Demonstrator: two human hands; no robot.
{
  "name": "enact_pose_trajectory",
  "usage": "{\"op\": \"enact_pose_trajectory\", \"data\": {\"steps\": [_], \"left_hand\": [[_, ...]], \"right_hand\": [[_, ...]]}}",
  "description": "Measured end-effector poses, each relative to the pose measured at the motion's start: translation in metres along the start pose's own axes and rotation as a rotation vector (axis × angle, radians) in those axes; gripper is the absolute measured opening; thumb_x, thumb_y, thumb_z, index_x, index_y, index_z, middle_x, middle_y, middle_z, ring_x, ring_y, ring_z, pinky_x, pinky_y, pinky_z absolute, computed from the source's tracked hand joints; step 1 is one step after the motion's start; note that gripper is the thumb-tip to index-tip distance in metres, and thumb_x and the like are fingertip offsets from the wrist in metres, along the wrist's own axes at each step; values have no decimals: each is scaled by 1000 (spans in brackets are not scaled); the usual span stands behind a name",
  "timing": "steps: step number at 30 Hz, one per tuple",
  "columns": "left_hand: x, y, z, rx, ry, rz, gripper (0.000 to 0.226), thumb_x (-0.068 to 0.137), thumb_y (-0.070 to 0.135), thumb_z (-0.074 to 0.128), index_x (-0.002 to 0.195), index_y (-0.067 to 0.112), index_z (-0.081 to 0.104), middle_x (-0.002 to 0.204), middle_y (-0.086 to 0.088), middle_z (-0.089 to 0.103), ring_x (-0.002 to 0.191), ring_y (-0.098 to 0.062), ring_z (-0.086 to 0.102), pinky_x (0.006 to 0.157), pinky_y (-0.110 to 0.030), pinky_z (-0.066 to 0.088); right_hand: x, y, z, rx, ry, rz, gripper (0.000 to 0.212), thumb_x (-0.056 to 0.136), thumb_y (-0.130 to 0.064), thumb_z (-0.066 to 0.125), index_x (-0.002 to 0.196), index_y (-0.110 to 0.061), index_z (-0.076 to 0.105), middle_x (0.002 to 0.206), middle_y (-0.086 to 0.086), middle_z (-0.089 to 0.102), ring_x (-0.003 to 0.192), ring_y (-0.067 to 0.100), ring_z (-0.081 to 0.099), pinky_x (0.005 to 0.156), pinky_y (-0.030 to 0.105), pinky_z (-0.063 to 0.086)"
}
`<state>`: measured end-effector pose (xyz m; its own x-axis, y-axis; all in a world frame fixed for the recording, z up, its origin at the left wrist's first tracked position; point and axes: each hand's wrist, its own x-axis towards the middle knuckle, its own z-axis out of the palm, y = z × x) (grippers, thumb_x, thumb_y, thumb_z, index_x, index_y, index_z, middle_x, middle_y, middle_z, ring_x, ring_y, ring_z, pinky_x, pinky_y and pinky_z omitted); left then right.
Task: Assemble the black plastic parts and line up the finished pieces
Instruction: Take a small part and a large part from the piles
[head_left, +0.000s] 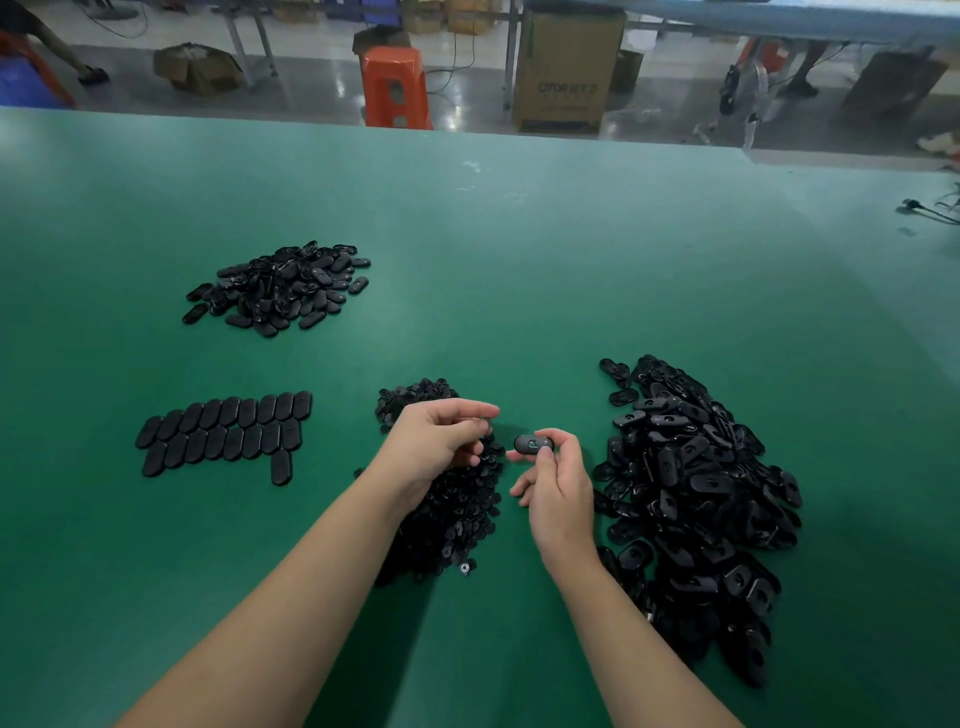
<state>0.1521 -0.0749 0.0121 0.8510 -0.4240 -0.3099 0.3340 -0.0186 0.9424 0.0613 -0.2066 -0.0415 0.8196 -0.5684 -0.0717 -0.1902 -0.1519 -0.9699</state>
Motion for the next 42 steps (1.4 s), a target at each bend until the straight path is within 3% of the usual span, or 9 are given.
{"op": "enact_pose_trajectory", "data": {"steps": [6, 12, 16, 20, 23, 27, 33, 37, 42], "left_hand": [[3, -3, 8, -13, -8, -33, 6, 92, -5, 65, 94, -1, 69, 81, -15, 74, 58, -17, 66, 56, -27, 58], [6, -9, 16, 52, 63, -67, 6, 88, -1, 73, 86, 5, 74, 65, -4, 67, 53, -10, 58, 48, -21, 51], [5, -11, 24, 105, 73, -58, 3, 87, -3, 73, 89, 0, 74, 59, -1, 66, 47, -9, 54, 46, -23, 50], [6, -14, 32, 270, 111, 6, 5, 87, -1, 74, 85, 3, 72, 64, -6, 67, 47, -11, 57, 48, -28, 54], [8, -17, 37, 422, 137, 47, 9, 86, 5, 76, 79, 10, 73, 62, -1, 70, 48, -16, 62, 56, -38, 61], [9, -17, 40, 485, 155, 70, 14, 85, 8, 76, 74, 16, 73, 57, 5, 69, 46, -16, 62, 60, -40, 61], [9, -16, 46, 528, 182, 61, 9, 84, 15, 78, 76, 17, 76, 71, 2, 74, 59, -15, 64, 66, -35, 59], [9, -16, 48, 499, 200, 27, 11, 82, 17, 80, 73, 21, 76, 74, 1, 75, 66, -13, 62, 67, -28, 51], [12, -15, 50, 509, 224, 19, 14, 79, 16, 82, 72, 20, 71, 76, 1, 73, 70, -16, 63, 67, -29, 51]], "right_hand": [[-1, 0, 1, -16, 9, -1, 27, 108, -24, 37, 98, -44, 51, 88, -6, 71, 64, 28, 64, 64, 52, 53], [1, 1, 1, -21, 11, -2, 21, 108, -23, 38, 102, -40, 49, 89, -13, 74, 63, 14, 66, 68, 51, 56], [1, 2, 1, -42, 21, -4, 20, 107, -24, 40, 101, -40, 49, 80, -1, 73, 63, 21, 66, 68, 54, 55], [2, 4, 1, -75, 29, -22, 15, 106, -23, 42, 103, -35, 51, 68, 3, 68, 62, 16, 62, 73, 50, 53], [2, 5, 1, -88, 32, -23, 14, 106, -23, 44, 104, -34, 52, 79, 1, 68, 70, 22, 63, 75, 49, 53], [2, 4, 1, -98, 25, -21, 12, 105, -22, 44, 108, -31, 52, 89, 4, 70, 79, 28, 65, 78, 49, 53], [1, 1, -1, -107, 15, -10, 12, 106, -21, 43, 109, -28, 52, 96, 5, 70, 83, 28, 66, 78, 49, 53], [-1, -2, -3, -126, 20, -20, 11, 106, -22, 43, 109, -28, 52, 96, -5, 66, 85, 21, 63, 77, 42, 51], [-1, -1, -2, -94, 11, -11, 14, 106, -21, 43, 107, -31, 53, 89, -2, 68, 78, 22, 64, 76, 50, 54]]}}
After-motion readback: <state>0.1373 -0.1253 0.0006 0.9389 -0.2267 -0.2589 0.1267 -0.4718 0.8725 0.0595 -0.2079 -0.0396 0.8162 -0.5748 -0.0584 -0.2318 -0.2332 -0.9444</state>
